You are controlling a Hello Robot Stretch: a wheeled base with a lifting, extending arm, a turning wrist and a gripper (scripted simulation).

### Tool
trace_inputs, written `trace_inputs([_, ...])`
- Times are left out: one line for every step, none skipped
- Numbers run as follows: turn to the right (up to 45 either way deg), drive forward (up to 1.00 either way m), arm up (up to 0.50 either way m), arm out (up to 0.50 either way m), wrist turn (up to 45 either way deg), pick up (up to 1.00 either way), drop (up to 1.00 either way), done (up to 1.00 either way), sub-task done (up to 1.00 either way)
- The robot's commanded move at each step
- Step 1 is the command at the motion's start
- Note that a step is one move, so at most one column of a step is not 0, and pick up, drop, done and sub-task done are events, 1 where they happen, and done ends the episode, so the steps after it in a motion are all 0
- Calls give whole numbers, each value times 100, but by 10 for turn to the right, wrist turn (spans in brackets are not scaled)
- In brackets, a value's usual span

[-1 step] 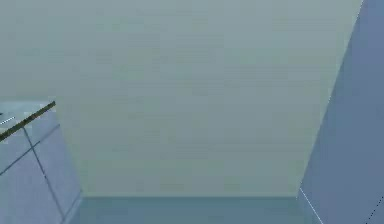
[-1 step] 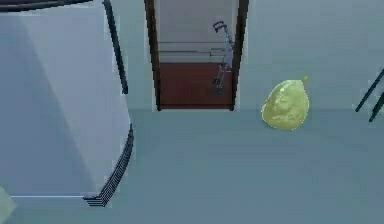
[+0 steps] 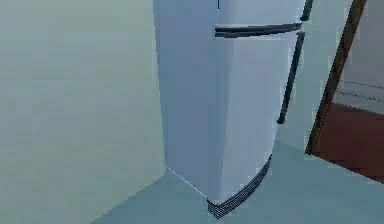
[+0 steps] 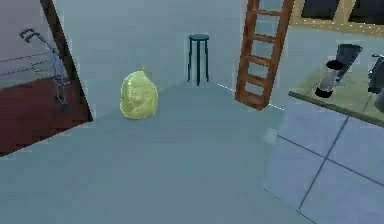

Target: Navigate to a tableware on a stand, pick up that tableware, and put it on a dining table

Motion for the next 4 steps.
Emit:
trace_inputs([450,0,0,0,0,0,0,0,0])
trace_inputs([0,60,0,0,0,0,0,0,0])
trace_inputs([-30,0,0,0,0,0,0,0,0])
trace_inputs([30,0,0,0,0,0,0,0,0])
